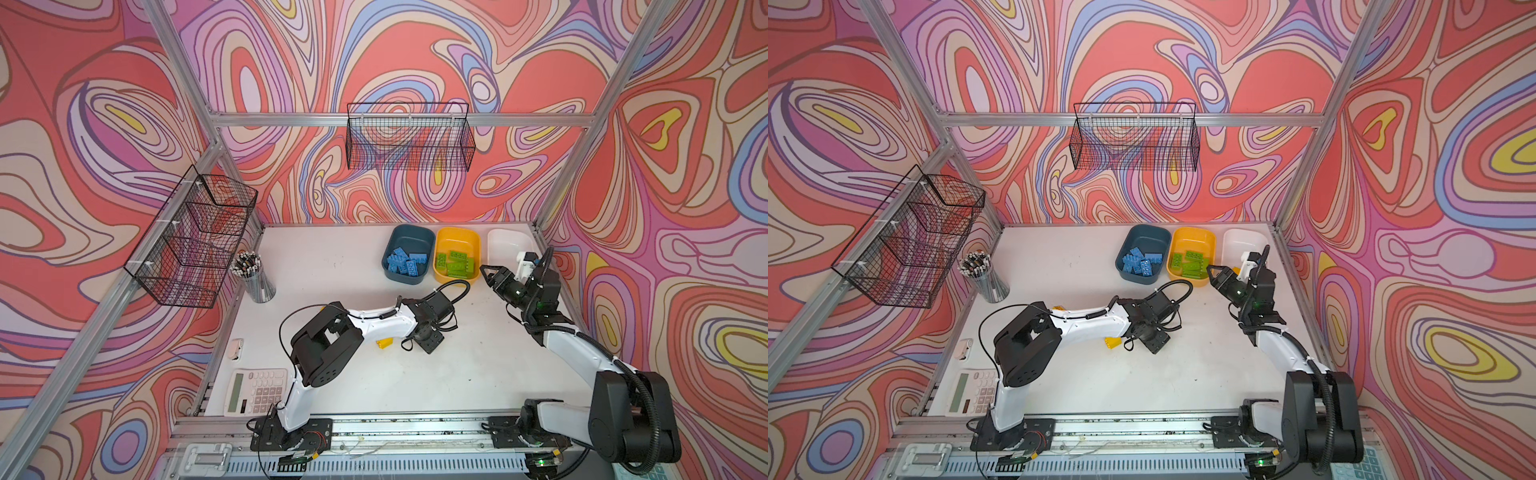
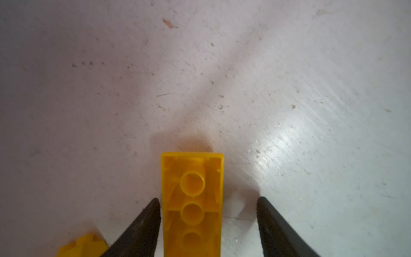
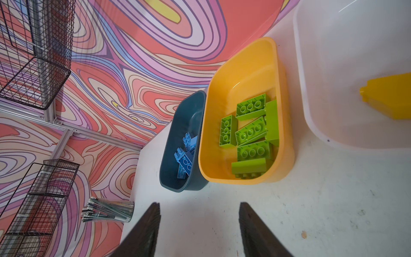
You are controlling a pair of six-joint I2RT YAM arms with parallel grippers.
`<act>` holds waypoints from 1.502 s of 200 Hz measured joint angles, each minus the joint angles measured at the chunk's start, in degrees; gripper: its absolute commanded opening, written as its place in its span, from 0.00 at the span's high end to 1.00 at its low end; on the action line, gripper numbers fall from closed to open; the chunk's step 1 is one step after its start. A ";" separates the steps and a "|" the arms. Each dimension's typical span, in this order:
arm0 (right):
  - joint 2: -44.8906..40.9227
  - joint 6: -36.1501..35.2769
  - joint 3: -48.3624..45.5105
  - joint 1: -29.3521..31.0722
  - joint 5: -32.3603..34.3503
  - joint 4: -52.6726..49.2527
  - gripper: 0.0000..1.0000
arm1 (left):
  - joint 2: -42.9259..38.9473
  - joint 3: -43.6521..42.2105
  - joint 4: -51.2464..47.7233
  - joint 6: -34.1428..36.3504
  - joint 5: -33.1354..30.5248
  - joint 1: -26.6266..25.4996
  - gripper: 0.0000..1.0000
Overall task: Sort the legos into containers by color
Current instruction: 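Grasp a long yellow brick with the left gripper while the right gripper withdraws, then carry the long yellow brick with the left gripper into the white bin and release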
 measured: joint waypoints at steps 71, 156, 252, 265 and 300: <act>-0.37 0.22 -0.11 0.00 0.00 -0.22 0.40 | 0.00 0.46 0.02 0.07 0.09 0.02 0.70; -5.84 4.44 8.24 0.00 0.57 -6.86 0.40 | -0.15 7.98 7.89 0.07 3.87 0.02 0.72; -9.73 11.10 17.20 0.17 2.10 -6.16 0.40 | 17.14 34.42 22.60 -3.56 13.27 2.03 0.73; -10.29 11.47 18.14 0.55 2.99 -6.10 0.40 | 19.89 37.33 23.10 -4.37 14.34 2.75 0.73; -12.57 10.34 20.72 6.69 6.97 -3.80 0.40 | 28.57 49.75 24.00 -7.39 18.75 4.37 0.71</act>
